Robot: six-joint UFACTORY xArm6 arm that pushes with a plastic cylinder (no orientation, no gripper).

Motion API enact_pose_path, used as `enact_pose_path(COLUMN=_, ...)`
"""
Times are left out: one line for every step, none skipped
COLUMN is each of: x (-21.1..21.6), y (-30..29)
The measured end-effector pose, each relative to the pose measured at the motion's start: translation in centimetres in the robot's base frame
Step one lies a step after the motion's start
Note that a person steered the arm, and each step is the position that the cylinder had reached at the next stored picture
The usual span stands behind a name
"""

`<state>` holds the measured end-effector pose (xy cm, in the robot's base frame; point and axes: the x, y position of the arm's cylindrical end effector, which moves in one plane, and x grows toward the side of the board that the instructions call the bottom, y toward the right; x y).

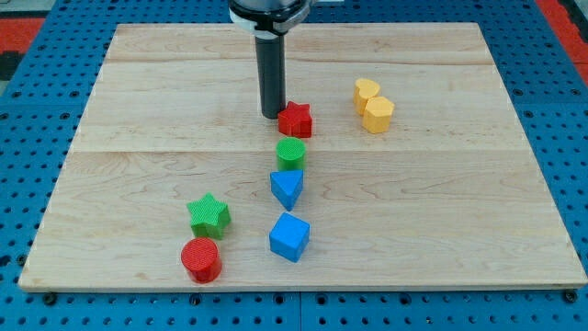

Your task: Move the red circle towards the cube

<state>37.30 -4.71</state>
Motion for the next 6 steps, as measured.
enact_pose_path(x=6.3, y=-8.3)
enact_pose_path(x=19.7, y=-11.4)
enact_pose_path(x=24.4, y=-12.1)
enact_pose_path(x=24.5, y=-11.9)
enact_pose_path(x=24.6, y=-11.4)
enact_pose_path(x=24.5, y=-8.4)
